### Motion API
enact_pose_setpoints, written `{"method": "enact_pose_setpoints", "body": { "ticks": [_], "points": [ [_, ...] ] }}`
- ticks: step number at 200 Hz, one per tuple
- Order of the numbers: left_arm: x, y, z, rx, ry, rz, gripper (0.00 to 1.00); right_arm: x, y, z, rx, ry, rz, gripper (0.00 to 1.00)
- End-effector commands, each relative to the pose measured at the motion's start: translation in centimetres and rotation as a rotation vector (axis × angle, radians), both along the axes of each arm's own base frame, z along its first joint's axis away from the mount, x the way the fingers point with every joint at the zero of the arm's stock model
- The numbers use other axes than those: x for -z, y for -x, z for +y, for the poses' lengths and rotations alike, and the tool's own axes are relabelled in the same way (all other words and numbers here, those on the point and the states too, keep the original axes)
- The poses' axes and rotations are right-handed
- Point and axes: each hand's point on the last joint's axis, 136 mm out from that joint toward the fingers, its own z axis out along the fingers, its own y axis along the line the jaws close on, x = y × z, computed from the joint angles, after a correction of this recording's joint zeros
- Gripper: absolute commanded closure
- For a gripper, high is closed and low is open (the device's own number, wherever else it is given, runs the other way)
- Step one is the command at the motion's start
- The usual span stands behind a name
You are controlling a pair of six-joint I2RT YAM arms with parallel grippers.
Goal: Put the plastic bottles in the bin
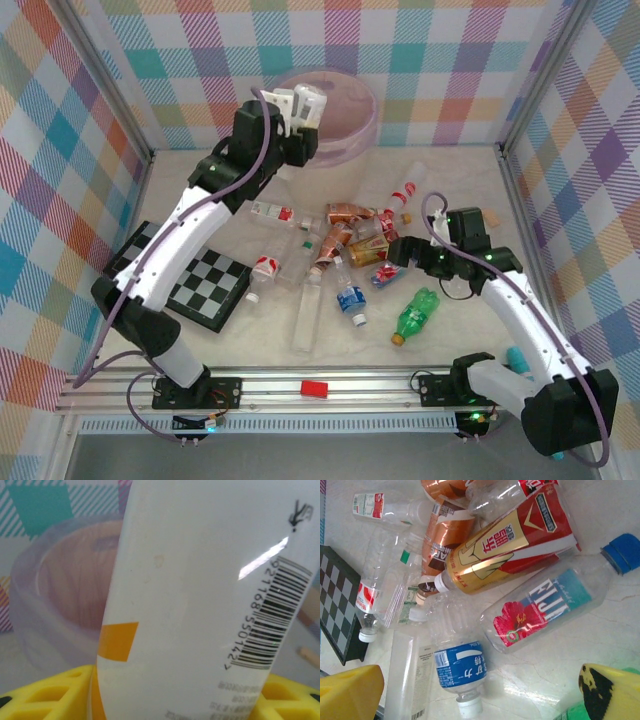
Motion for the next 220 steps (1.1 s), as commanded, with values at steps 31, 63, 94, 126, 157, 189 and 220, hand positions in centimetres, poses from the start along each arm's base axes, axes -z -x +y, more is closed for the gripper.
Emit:
{"method": "enact_pose_setpoints", "body": {
  "ticks": [31, 63, 94, 126, 157, 189, 220],
  "points": [
    [-6.2, -5.1, 0.3, -0.003, 0.288, -0.217, 0.7, 0.7, 1.8, 0.0, 0.008, -0.044, 0.037, 0.0],
    [-6.7, -6.4, -1.3, 0.06, 0.32, -0.285, 0.7, 1.2, 2.3, -0.1, 0.008, -0.043, 0.048, 0.0],
    [-5.6, -8.7, -2.5, 0.065, 0.254, -0.252, 0.71, 1.5, 2.5, -0.1, 0.008, -0.043, 0.053, 0.0],
    [-2.1, -11.3, -3.5, 0.075, 0.118, -0.143, 0.7, 1.5, 2.8, -0.2, 0.011, -0.048, 0.052, 0.0],
    [1.2, -12.7, -4.3, 0.094, 0.076, -0.046, 0.7, 1.9, 2.9, -0.3, 0.017, -0.04, 0.059, 0.0],
    [4.2, -13.3, -5.0, 0.118, 0.057, 0.042, 0.68, 1.5, 3.0, -0.6, 0.017, -0.015, 0.054, 0.0],
    [6.9, -14.1, -4.7, 0.11, 0.064, 0.108, 0.65, 1.4, 2.9, -0.8, 0.017, -0.003, 0.053, 0.0]
  ]
}}
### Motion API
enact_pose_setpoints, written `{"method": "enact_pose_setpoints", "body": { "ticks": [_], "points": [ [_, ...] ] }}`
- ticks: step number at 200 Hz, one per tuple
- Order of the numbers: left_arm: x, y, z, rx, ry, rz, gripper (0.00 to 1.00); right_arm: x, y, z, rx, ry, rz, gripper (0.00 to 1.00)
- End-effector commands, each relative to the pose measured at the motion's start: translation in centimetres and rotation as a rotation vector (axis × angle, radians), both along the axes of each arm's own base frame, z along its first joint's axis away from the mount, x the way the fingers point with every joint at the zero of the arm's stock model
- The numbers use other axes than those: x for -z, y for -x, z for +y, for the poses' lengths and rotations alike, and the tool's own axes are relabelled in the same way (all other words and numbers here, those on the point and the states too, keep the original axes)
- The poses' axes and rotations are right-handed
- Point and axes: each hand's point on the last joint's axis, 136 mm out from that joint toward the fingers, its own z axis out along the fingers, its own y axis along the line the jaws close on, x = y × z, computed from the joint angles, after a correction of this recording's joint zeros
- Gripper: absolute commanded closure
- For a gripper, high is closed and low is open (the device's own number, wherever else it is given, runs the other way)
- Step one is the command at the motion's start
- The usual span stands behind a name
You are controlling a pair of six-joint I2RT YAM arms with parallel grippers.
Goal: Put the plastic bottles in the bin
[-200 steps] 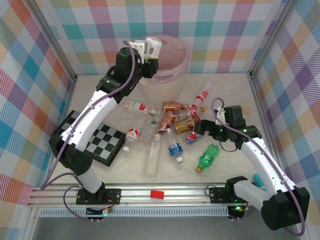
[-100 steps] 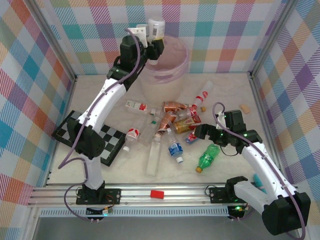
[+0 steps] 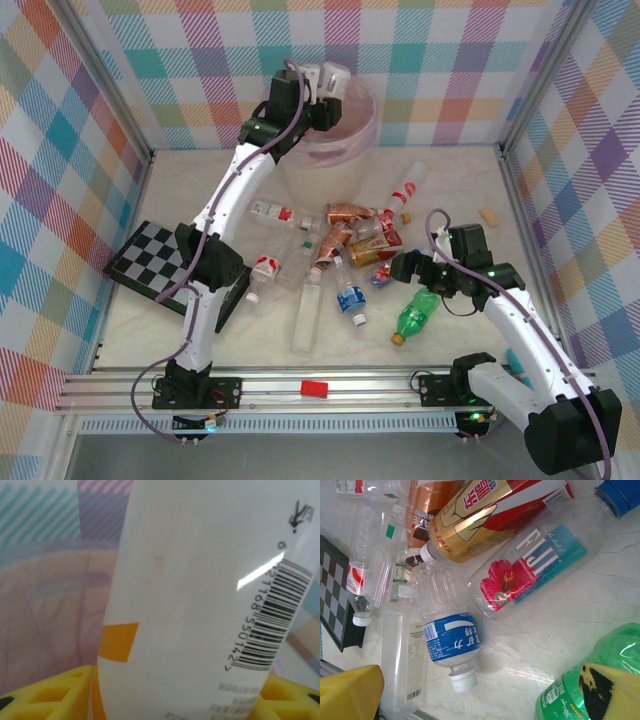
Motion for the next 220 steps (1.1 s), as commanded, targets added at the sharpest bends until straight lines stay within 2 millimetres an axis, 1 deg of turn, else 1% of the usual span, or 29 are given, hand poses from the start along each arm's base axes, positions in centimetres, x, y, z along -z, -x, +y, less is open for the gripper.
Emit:
{"method": "enact_pose_setpoints", "body": {
  "ticks": [1, 15, 23, 37, 48, 65, 82, 100, 112, 137, 152, 163, 173, 191, 208, 220],
  "points": [
    [0.7, -0.1, 0.7, 0.008, 0.007, 0.042, 0.65, -0.8, -0.1, -0.2, 0.0, 0.01, -0.014, 0.0],
    [1.5, -0.5, 0.8, 0.007, 0.013, 0.059, 0.64, -0.6, -0.1, -0.2, 0.003, 0.007, -0.007, 0.0],
    [1.7, -0.7, 0.9, 0.011, 0.017, 0.063, 0.6, -0.5, 0.0, -0.2, 0.003, 0.004, -0.002, 0.0],
    [2.3, -0.7, 0.8, 0.02, 0.014, 0.076, 0.44, -0.6, 0.0, -0.2, 0.005, 0.002, -0.006, 0.0],
    [2.4, -0.8, 0.9, 0.017, 0.008, 0.075, 0.38, -0.6, 0.0, -0.3, 0.006, 0.005, -0.007, 0.0],
    [2.4, -0.8, 0.9, 0.019, 0.008, 0.076, 0.26, -0.6, 0.0, -0.3, 0.009, 0.009, -0.008, 0.0],
    [2.1, -0.7, 0.9, 0.023, 0.012, 0.072, 0.2, -0.5, 0.0, -0.3, 0.006, 0.007, -0.003, 0.0],
    [1.3, -0.4, 0.8, 0.033, 0.024, 0.061, 0.17, -0.5, -0.1, -0.2, 0.003, 0.004, -0.003, 0.0],
    [0.8, -0.2, 0.7, 0.046, 0.037, 0.054, 0.12, -0.6, -0.1, -0.2, 0.006, 0.0, 0.0, 0.0],
    [-0.8, 0.5, 0.7, 0.058, 0.053, 0.034, 0.06, -0.7, 0.0, -0.2, 0.009, -0.003, 0.002, 0.01],
    [-1.9, 0.9, 0.8, 0.062, 0.06, 0.016, 0.04, -0.7, 0.1, -0.3, 0.021, 0.002, 0.008, 0.01],
    [-3.1, 1.3, 1.0, 0.063, 0.069, -0.002, 0.04, -0.6, 0.2, -0.7, 0.043, 0.018, 0.018, 0.01],
    [-4.2, 1.7, 1.1, 0.065, 0.079, -0.022, 0.04, -0.3, 0.4, -1.5, 0.086, 0.051, 0.043, 0.02],
    [-7.1, 2.7, 1.7, 0.063, 0.107, -0.07, 0.04, 0.3, 1.3, -3.5, 0.178, 0.139, 0.101, 0.02],
    [-10.0, 4.1, 1.9, 0.079, 0.137, -0.119, 0.06, 1.0, 2.5, -5.4, 0.25, 0.229, 0.155, 0.02],
    [-11.7, 5.1, 2.1, 0.089, 0.157, -0.144, 0.06, 1.6, 3.2, -6.1, 0.279, 0.262, 0.191, 0.01]
  ]
}}
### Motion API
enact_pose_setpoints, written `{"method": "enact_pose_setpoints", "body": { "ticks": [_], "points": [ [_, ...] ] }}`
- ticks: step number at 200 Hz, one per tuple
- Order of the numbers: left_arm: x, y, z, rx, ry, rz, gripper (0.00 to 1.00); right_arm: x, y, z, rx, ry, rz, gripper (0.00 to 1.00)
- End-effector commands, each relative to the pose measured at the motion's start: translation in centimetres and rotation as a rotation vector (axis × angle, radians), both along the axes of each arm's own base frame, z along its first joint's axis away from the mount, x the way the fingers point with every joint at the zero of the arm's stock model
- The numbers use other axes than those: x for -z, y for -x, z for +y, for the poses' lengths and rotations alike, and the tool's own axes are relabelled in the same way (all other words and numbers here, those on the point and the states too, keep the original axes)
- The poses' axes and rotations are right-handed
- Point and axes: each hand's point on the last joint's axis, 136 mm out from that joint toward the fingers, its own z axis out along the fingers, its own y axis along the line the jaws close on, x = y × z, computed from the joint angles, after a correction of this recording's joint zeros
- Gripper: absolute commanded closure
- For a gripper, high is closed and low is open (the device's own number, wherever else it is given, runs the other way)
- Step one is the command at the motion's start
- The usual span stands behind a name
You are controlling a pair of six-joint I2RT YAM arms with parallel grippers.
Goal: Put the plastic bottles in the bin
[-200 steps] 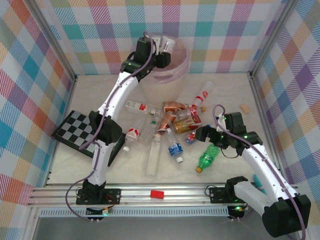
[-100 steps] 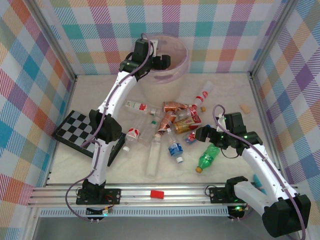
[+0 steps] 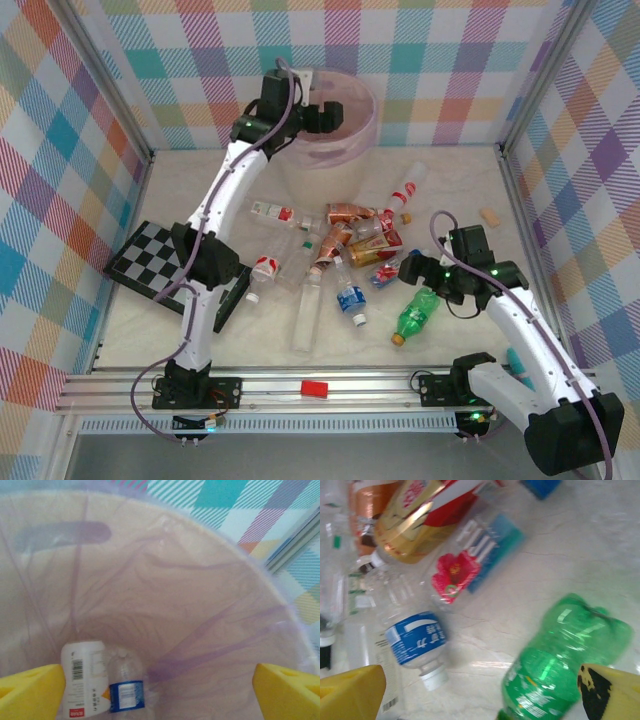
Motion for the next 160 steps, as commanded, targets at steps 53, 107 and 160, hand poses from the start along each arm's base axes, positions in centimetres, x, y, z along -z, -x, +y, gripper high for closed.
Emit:
{"method": "enact_pose_setpoints", "body": {
  "ticks": [53, 107, 160],
  "points": [
    [-14.8, 8.1, 3.4, 0.016, 0.131, -0.227, 0.04, 3.9, 2.4, -1.6, 0.148, 0.058, 0.196, 0.01],
    [-10.6, 14.0, 5.9, 0.018, 0.021, -0.12, 0.02, 6.6, 1.9, -0.7, 0.225, 0.035, 0.24, 0.01],
    [-6.4, 20.3, 12.5, -0.192, -0.062, -0.1, 0.0, 9.2, 1.2, -0.7, 0.256, 0.091, 0.282, 0.01]
  ]
}}
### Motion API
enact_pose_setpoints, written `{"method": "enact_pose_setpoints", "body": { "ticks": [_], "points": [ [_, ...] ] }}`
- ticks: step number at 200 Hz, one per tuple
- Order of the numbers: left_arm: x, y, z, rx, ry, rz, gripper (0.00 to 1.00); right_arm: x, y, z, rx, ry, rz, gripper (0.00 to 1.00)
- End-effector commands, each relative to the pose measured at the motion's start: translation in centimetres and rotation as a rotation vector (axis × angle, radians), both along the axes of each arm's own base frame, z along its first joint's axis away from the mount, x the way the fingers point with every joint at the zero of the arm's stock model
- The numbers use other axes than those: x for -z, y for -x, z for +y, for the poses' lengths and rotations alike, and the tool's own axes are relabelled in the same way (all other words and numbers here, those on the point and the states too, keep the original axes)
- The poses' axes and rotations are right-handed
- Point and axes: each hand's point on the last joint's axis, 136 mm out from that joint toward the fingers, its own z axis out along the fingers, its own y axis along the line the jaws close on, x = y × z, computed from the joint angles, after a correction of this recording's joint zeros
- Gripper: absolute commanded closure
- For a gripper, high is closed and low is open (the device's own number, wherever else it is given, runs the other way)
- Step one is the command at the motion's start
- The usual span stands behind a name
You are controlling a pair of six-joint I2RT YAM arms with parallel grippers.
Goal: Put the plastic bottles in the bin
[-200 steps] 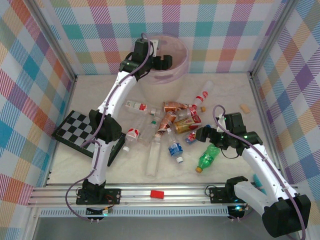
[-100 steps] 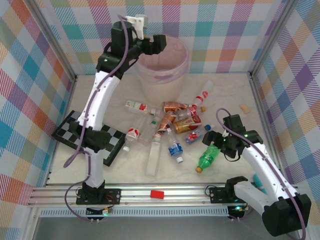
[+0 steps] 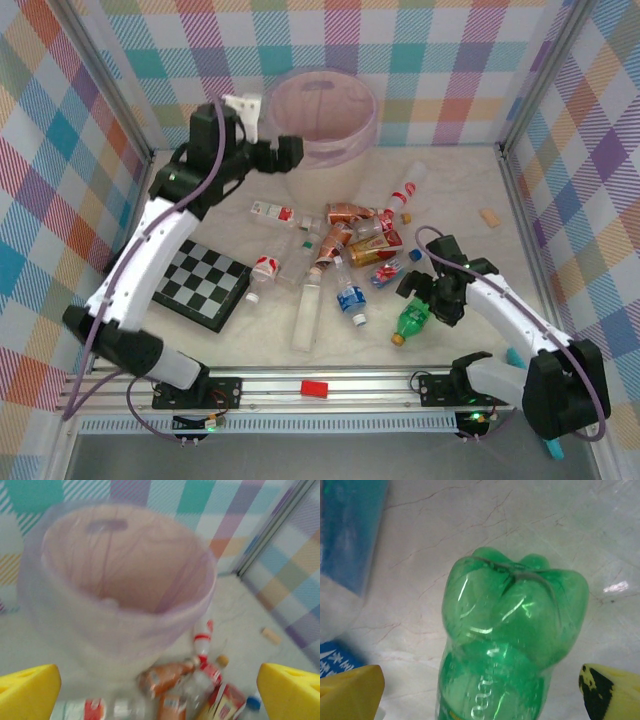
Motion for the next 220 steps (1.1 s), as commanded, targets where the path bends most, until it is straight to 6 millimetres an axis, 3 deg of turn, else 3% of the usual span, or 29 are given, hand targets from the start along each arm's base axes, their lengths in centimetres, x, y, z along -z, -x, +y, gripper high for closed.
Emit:
{"method": "enact_pose_setpoints", "body": {
  "ticks": [1, 26, 77, 108, 166, 220],
  "points": [
    [-1.7, 2.6, 3.9, -0.136, -0.012, -0.081, 0.0, 0.8, -0.8, 0.1, 0.047, 0.005, -0.025, 0.01],
    [1.9, 5.2, 3.7, -0.115, 0.054, 0.014, 0.0, 2.5, -0.3, -0.3, 0.055, 0.039, 0.02, 0.0],
    [13.4, 9.4, 3.0, -0.119, 0.032, 0.249, 0.0, 5.1, -0.6, 1.3, 0.033, 0.013, 0.095, 0.02],
    [19.3, 12.4, 2.2, -0.11, 0.115, 0.365, 0.0, 4.8, -0.4, 1.0, 0.036, 0.037, 0.104, 0.11],
    [23.1, 14.7, 3.4, -0.133, 0.049, 0.47, 0.0, 1.6, 0.3, 0.9, 0.002, 0.025, 0.08, 0.33],
    [23.8, 14.9, 3.4, -0.139, 0.067, 0.494, 0.0, -4.5, -1.7, 1.8, -0.081, -0.019, -0.074, 0.43]
  ]
}}
